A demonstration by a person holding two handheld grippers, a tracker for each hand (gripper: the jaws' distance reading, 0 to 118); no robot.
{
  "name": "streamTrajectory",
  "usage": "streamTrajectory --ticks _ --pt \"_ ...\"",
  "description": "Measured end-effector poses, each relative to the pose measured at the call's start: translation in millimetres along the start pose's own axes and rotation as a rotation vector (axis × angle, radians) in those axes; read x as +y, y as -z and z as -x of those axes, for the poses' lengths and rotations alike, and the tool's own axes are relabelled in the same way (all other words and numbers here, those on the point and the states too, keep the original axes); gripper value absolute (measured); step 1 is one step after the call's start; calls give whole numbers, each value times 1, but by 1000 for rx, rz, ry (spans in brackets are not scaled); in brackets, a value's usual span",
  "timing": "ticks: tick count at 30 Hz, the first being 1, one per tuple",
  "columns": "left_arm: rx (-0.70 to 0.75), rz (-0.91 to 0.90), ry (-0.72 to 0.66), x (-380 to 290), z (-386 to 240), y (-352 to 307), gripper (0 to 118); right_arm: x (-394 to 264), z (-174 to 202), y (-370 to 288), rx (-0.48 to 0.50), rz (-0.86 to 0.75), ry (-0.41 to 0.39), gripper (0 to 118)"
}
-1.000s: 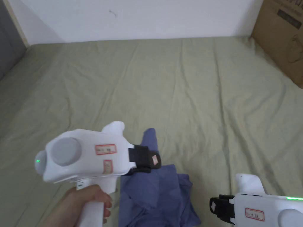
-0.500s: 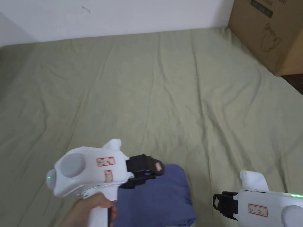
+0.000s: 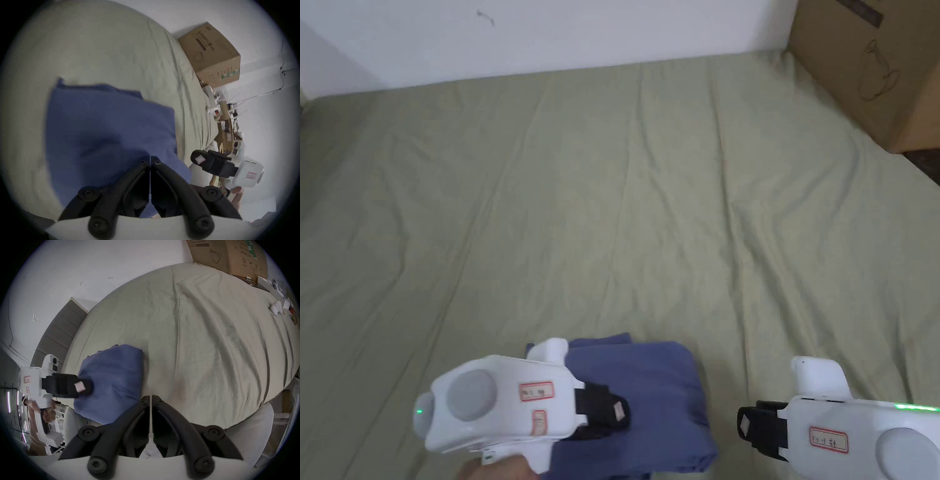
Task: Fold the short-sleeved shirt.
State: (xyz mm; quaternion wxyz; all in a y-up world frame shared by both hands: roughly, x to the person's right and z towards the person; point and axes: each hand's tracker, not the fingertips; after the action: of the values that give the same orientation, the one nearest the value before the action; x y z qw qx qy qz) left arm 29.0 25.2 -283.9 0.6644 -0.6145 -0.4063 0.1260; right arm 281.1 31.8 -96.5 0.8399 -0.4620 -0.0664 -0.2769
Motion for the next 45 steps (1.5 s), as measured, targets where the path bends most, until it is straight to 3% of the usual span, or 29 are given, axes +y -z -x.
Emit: streamTrajectory --ticks 7,16,20,27,32,35,41,43,45 --pt "54 109 151 -9 -47 65 0 -5 -11 -12 -10 -23 35 2" --pt "-13 150 257 -14 -72 66 1 -8 -16 -15 -19 -32 64 2" --pt "-28 71 204 -7 -62 43 1 -4 -9 -21 -13 -40 46 2" --pt "-75 -152 93 4 -9 -59 1 18 27 -15 69 -30 -61 2" --pt "-16 -247 -7 -6 52 -111 1 35 73 7 119 2 -196 2" --pt "-22 -276 -59 -19 81 -127 1 39 94 31 156 70 -218 2" --pt "-23 -276 -124 -38 110 -126 1 36 119 95 82 221 -337 2" --pt "-19 -267 -122 -40 115 -120 10 35 120 105 78 232 -358 2" --pt "-52 -253 -141 -39 120 -112 39 37 118 101 88 224 -329 2"
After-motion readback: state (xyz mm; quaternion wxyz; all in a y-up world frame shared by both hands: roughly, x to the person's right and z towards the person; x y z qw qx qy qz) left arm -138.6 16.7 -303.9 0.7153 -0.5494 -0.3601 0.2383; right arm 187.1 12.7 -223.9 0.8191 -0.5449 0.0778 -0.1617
